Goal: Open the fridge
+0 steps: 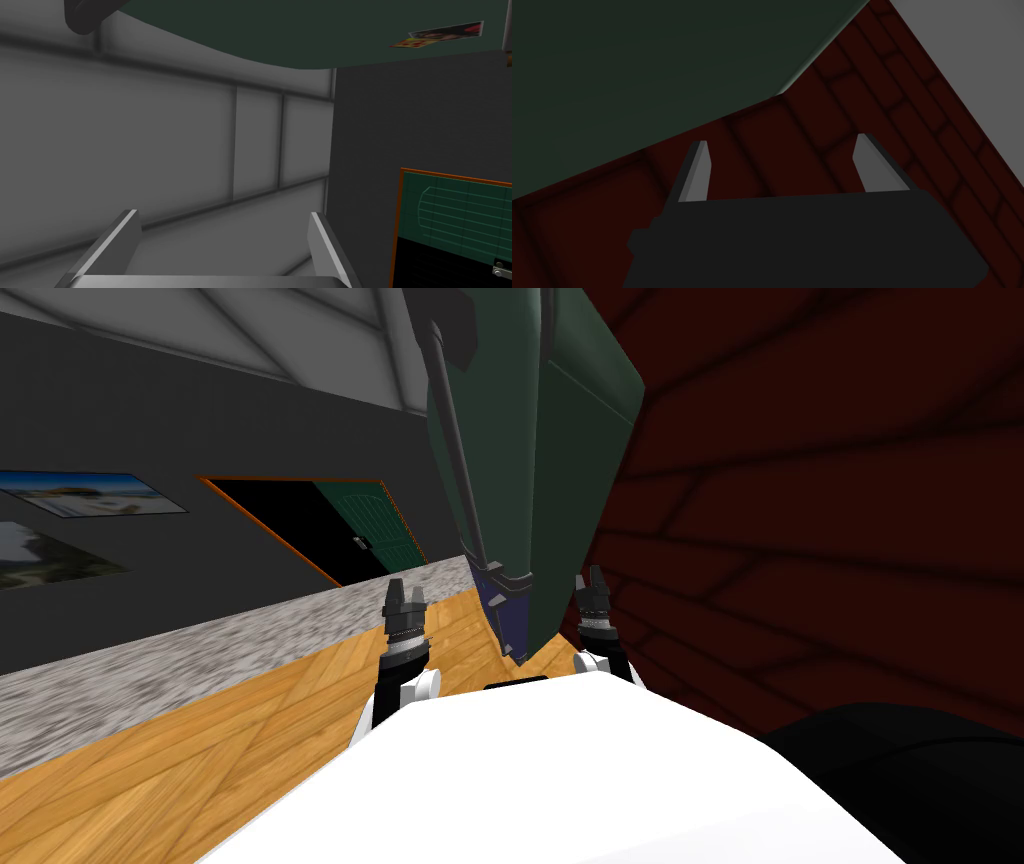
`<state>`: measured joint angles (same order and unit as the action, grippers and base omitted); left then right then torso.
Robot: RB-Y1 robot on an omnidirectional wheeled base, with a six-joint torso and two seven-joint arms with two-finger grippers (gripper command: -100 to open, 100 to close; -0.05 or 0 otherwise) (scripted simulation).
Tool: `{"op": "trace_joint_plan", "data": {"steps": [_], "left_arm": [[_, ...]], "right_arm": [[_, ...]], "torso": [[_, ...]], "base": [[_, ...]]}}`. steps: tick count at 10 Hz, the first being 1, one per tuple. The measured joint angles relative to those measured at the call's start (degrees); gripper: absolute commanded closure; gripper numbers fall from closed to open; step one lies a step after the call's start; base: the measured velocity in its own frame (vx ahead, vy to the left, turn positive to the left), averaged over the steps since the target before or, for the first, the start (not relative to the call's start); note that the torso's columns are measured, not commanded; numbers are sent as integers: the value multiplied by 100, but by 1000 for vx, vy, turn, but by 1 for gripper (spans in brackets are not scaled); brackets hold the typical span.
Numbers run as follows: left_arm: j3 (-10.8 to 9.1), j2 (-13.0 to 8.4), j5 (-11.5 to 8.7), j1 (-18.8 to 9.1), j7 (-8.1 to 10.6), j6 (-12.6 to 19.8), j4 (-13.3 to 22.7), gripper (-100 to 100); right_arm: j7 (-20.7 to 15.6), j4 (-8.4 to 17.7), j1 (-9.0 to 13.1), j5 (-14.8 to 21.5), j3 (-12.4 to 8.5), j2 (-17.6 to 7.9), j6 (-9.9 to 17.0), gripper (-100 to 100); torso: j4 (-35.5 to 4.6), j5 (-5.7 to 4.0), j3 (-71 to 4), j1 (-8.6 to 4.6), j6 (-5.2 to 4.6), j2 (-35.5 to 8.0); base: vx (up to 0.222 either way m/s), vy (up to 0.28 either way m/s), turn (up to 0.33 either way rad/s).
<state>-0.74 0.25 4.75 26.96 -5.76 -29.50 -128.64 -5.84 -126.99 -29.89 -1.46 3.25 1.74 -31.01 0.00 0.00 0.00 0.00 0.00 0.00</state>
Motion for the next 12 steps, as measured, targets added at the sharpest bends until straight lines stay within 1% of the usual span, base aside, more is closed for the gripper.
{"op": "trace_joint_plan", "data": {"steps": [1, 2, 9, 10, 11, 12], "left_arm": [[0, 0, 0, 0, 0, 0, 0, 0], [0, 0, 0, 0, 0, 0, 0, 0], [0, 0, 0, 0, 0, -1, -2, 0], [0, 0, 0, 0, 0, -1, -2, 0], [0, 0, 0, 0, 0, 0, 0, 0], [0, 0, 0, 1, 0, 0, 1, 0]], "right_arm": [[0, 0, 0, 0, 0, 0, 0, 0], [0, 0, 0, 0, 0, 0, 0, 0], [0, -2, 0, 0, 0, 0, -1, 0], [0, -2, 0, 0, 0, 0, -1, -100], [-8, -4, -4, 21, -26, -130, -2, -100], [-25, -18, -11, 56, -67, -296, -1, -100]], "torso": [[-235, 0, -467, 0, 0, -232], [-600, 0, -1200, 0, 0, -597], [-3537, 0, -7073, 0, 0, -3539], [-3960, 0, -7919, 0, 0, -3962], [-4149, 1, -8314, 2, 0, -4154], [-4204, 2, -8427, 5, 0, -4205]], "base": [[0, 0, 0], [0, 0, 0], [0, 0, 0], [10, 11, -16], [16, 25, -22], [22, 35, -30]]}}
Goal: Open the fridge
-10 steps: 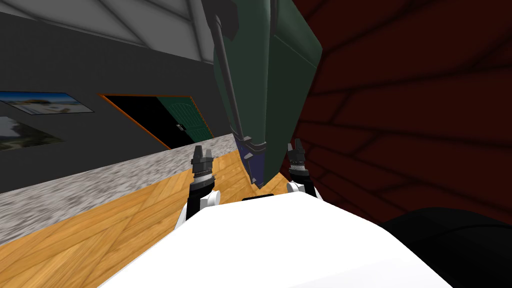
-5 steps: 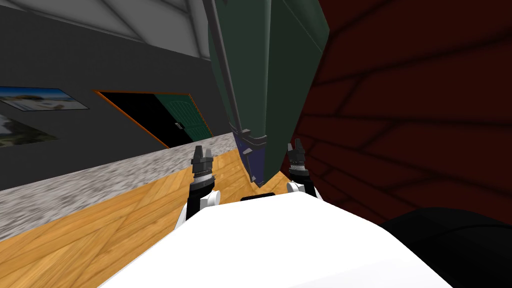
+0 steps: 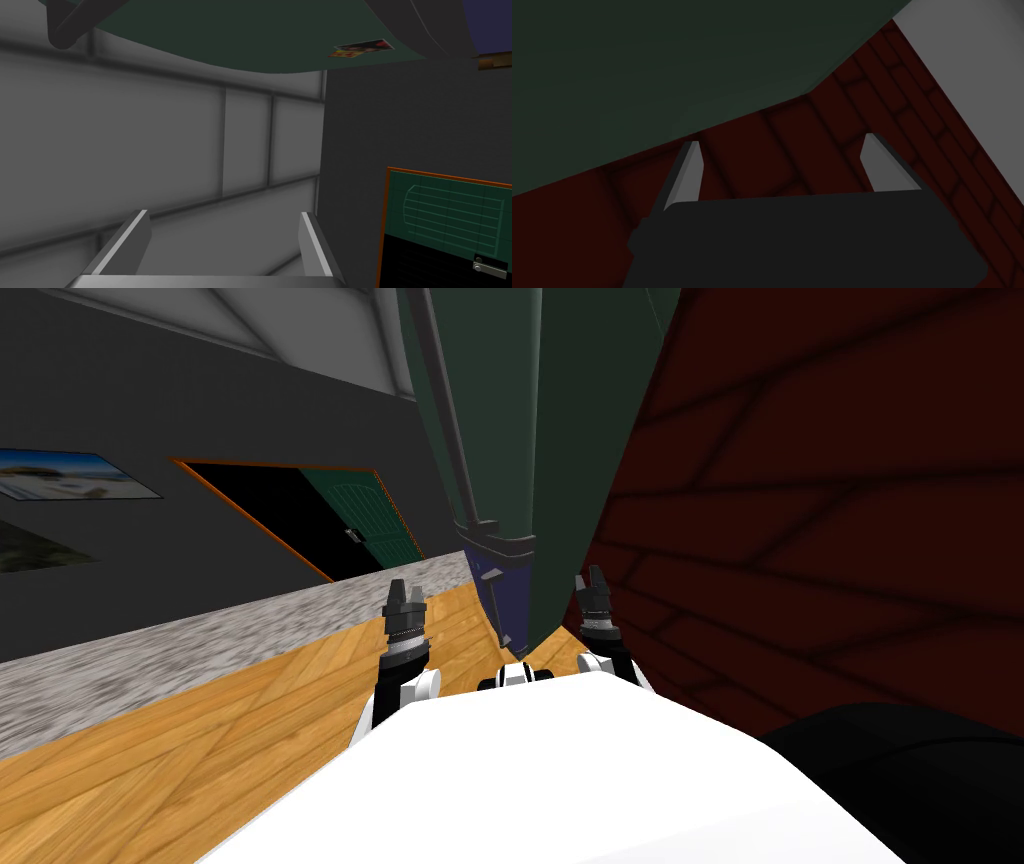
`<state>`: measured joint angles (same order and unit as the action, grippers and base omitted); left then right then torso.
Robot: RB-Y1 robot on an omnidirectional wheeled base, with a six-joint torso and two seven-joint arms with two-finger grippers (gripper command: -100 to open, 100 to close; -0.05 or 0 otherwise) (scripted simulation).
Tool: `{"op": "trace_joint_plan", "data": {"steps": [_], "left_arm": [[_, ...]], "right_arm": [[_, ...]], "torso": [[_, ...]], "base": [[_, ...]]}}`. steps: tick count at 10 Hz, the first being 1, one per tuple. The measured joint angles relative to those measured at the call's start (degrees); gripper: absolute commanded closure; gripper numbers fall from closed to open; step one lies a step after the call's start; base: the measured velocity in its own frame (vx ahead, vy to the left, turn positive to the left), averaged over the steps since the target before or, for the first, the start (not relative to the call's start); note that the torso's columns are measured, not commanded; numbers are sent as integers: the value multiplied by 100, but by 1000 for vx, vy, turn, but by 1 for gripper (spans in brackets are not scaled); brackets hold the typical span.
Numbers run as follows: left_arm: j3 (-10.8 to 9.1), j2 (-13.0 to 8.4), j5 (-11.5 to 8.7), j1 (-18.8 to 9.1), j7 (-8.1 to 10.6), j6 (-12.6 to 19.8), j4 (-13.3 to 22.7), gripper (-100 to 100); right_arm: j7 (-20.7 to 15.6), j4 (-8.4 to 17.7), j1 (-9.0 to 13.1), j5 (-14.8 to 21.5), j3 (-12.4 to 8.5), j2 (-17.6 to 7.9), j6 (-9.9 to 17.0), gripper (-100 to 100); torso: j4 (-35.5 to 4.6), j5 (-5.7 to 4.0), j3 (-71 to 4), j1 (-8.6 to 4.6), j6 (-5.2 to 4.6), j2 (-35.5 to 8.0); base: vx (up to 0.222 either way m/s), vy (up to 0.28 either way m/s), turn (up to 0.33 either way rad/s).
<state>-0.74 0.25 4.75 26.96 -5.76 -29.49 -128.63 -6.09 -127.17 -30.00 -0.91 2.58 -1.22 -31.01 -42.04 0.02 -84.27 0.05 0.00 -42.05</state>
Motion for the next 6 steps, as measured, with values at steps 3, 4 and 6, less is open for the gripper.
{"op": "trace_joint_plan", "data": {"steps": [3, 4, 6], "left_arm": [[0, 0, 0, 0, 0, 0, 0, 0], [0, 0, 0, 0, 0, 0, 0, 0], [0, 0, 0, 0, 0, 0, 0, 0]], "right_arm": [[-83, -78, -35, 169, -203, -487, 7, -100], [-125, -114, -53, 251, -289, -627, 6, -100], [-215, -179, -63, 430, -517, -895, 11, -100]], "torso": [[-22, 0, -32, -2, 0, -18], [-23, -1, -31, -3, 0, -20], [-24, -1, -29, -4, 0, -24]], "base": [[38, 50, -39], [48, 60, -53], [49, 71, -58]]}}
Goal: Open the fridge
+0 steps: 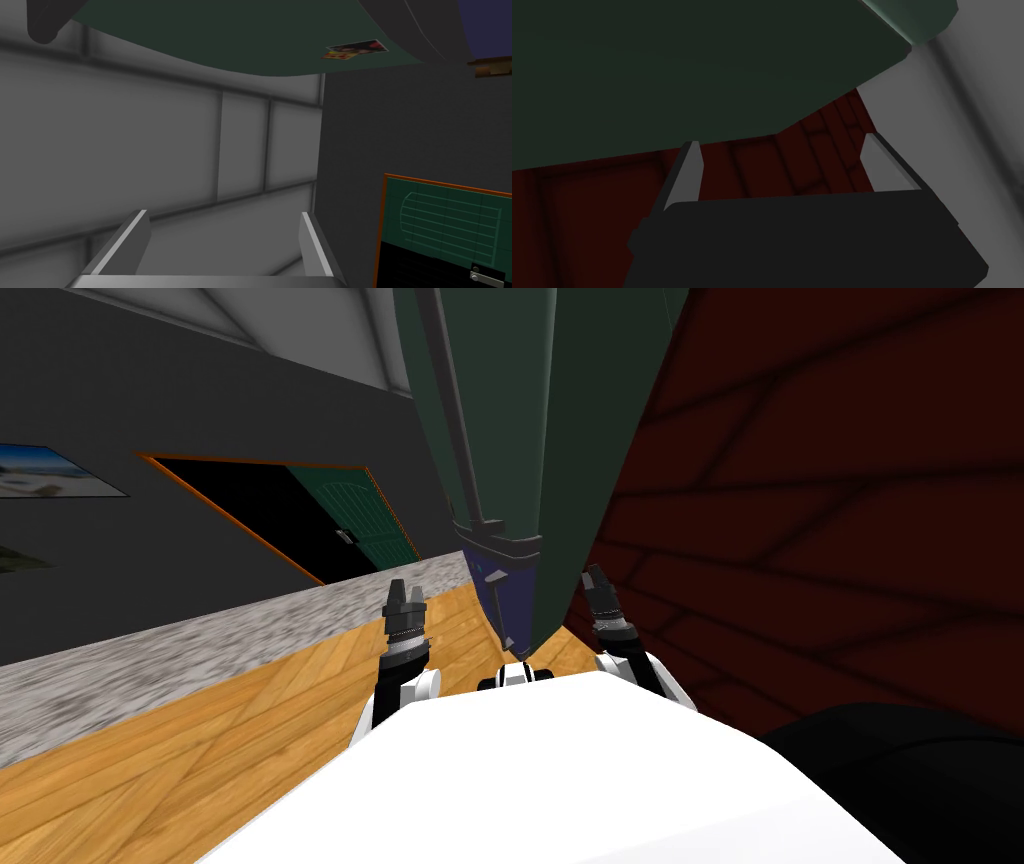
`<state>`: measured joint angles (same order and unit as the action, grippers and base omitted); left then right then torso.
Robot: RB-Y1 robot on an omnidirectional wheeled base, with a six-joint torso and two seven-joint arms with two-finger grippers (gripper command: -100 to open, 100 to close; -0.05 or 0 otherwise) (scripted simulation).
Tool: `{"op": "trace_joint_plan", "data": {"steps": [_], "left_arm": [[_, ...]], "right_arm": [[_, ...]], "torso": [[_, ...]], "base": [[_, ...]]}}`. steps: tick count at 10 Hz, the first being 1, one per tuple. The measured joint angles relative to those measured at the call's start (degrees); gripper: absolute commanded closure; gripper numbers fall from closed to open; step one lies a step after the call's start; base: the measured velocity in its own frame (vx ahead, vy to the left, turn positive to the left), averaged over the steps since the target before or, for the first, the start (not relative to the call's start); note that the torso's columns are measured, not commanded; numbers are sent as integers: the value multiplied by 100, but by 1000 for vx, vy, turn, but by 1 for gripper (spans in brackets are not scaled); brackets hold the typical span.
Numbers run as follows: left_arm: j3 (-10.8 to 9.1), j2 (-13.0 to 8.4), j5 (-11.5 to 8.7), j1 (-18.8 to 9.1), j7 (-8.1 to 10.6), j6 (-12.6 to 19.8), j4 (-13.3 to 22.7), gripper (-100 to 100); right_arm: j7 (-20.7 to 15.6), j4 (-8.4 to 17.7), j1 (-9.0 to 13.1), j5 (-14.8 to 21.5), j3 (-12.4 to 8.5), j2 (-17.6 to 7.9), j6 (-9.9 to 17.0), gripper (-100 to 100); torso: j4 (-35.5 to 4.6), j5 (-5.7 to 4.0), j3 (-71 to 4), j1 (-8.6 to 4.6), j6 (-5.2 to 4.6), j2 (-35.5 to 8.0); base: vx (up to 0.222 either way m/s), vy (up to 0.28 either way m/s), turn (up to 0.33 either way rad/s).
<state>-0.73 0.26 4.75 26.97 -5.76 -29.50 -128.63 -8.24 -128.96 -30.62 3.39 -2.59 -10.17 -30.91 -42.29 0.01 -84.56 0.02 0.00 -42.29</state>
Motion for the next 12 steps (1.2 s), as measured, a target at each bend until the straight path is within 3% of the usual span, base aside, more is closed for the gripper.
{"op": "trace_joint_plan", "data": {"steps": [5, 12], "left_arm": [[0, 0, 0, 0, 0, 0, 0, 0], [0, 0, 0, 0, 0, 0, 0, 0]], "right_arm": [[-296, -330, -150, 582, -656, -522, 25, -100], [-784, -732, -340, 1547, -1813, -1219, 26, -100]], "torso": [[0, -1, -1, -4, 0, 3], [1, 1, -2, 3, 0, 4]], "base": [[63, 98, -66], [64, 113, -82]]}}
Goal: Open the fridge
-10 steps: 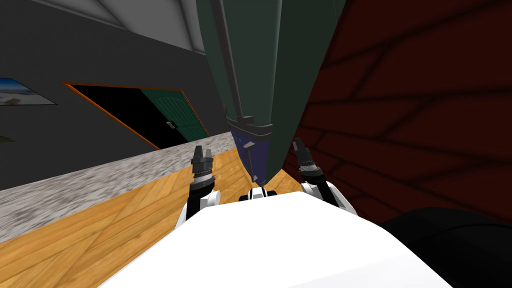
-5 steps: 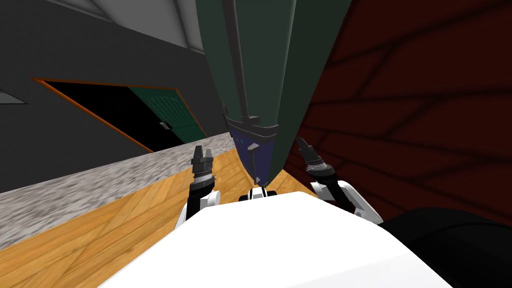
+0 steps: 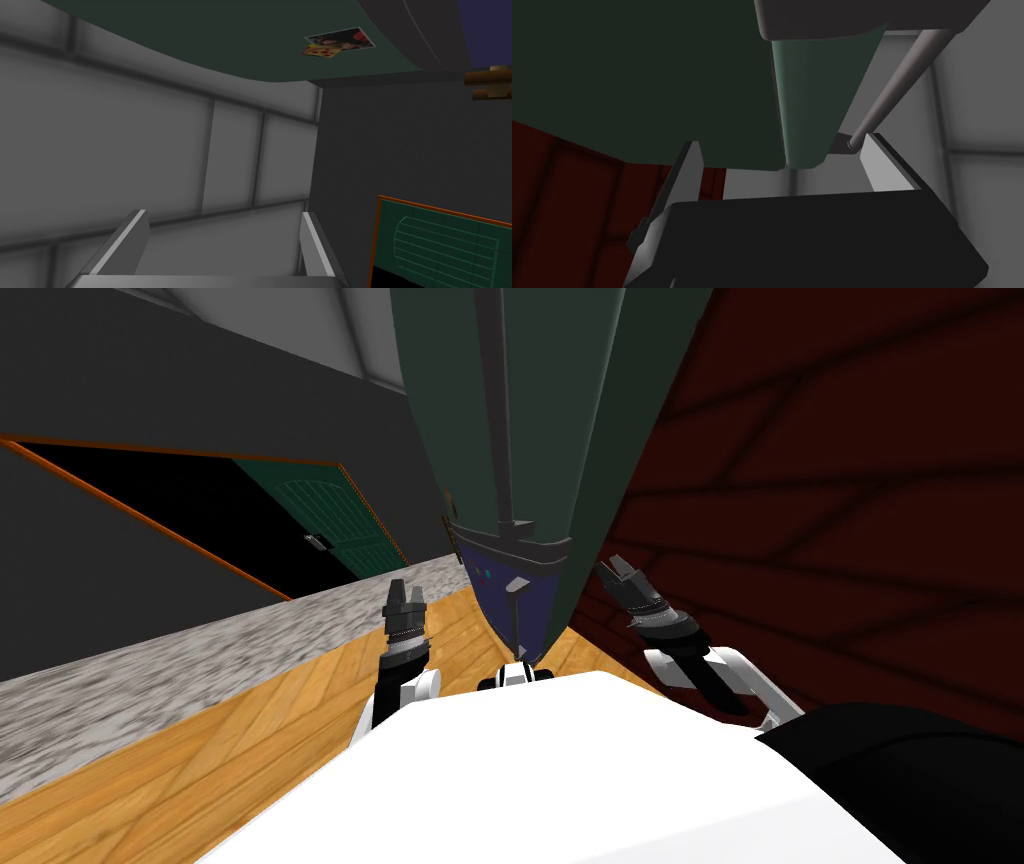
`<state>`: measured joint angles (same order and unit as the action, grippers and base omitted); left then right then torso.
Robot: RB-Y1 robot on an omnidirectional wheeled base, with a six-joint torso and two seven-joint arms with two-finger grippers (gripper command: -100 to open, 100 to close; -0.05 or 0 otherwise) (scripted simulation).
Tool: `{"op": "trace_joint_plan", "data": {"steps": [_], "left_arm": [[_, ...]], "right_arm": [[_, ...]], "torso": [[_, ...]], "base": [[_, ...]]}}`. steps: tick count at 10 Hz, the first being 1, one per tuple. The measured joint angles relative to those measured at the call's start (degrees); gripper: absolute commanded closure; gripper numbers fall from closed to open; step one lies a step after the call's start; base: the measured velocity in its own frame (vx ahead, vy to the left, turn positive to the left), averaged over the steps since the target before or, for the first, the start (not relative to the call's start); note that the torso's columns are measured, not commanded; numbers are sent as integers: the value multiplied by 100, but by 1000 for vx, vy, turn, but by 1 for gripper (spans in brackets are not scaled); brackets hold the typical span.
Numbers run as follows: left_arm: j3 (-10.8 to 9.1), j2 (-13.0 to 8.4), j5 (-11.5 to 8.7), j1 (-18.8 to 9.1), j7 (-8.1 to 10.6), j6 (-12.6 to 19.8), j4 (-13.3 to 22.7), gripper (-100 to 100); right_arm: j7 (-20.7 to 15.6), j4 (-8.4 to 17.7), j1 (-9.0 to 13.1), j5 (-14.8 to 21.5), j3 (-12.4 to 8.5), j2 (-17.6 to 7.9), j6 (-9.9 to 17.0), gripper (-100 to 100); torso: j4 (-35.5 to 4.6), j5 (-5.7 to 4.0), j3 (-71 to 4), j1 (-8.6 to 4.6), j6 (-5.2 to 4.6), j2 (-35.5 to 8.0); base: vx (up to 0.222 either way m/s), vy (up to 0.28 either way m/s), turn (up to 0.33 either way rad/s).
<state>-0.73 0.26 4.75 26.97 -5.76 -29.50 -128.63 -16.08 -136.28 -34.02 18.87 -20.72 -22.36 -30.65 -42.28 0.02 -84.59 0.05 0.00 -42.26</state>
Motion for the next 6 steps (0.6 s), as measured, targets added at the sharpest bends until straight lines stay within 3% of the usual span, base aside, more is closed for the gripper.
{"op": "trace_joint_plan", "data": {"steps": [6], "left_arm": [[0, 0, 0, 0, 0, 0, 0, 0]], "right_arm": [[-453, -169, -177, 894, -1046, -816, 14, -100]], "torso": [[0, 0, 1, -1, 1, -1]], "base": [[59, 118, -92]]}}
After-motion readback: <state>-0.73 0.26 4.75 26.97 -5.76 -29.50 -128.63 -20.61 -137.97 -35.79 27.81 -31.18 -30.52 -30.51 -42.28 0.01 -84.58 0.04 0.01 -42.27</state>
